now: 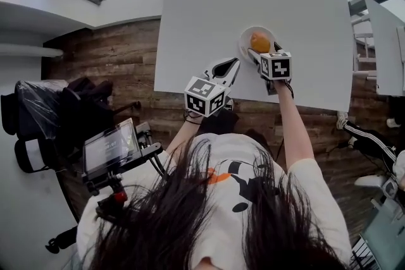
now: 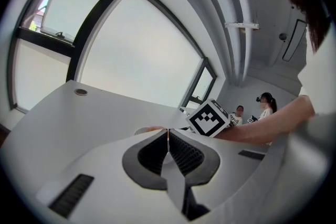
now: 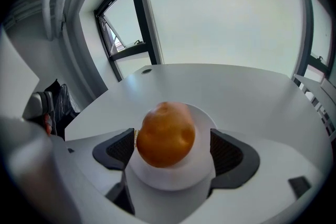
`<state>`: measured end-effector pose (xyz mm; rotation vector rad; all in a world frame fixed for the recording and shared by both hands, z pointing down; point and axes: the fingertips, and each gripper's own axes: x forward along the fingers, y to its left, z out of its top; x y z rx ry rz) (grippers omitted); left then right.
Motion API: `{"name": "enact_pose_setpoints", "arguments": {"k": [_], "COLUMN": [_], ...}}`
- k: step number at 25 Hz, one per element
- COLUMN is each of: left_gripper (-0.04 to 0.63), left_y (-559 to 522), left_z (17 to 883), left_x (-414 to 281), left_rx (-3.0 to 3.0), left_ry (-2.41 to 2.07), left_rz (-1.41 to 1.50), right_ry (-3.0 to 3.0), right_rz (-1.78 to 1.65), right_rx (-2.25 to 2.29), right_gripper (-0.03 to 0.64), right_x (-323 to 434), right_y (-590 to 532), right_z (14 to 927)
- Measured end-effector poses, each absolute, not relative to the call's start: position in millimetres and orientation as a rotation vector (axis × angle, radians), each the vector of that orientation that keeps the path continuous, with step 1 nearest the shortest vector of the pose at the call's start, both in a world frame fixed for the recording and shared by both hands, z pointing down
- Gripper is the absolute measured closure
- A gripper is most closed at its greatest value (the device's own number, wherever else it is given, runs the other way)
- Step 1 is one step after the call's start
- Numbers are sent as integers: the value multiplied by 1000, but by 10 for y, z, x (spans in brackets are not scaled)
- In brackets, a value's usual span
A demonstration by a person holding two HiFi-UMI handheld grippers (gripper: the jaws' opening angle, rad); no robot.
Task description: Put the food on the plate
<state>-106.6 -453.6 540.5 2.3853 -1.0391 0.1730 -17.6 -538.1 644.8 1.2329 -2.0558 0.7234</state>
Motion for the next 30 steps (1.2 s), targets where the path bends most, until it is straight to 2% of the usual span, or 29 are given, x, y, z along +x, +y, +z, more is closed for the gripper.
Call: {"name": "enact_pose_setpoints", "arguments": {"k": [17,19,22,23,25,30], "left_gripper": [583,584,584,584,584,584], "left_y": [-4409,-4408,-4411,-4421,-4407,-4153], "left_z": [5222,5207,5172,5148,5097,5016], "left_x": [-779,-776,-761,-745,-710,-548], "left_rx": [2431,2435,2441,2447,2456,2453], "left_ry": [-1011,-1007,-1001,-998,-996,-1017], "left_rz": [135,135,135,132,126,111], "right_ry": [-2317,-2303,-2302,-2306,-2312,-2350], "right_rz": [757,733,758,766,780,819], "right_rx": [1461,1495,1508,1517,1539,1583], "right_gripper": [187,279,282,331,368,513], "right_x": [51,86,112,134,184,347], "right_y": [-4917,-4860,-4746,-4721,-4647,-4267], "right_z": [5447,5393,5364,5343,5300,5167]}}
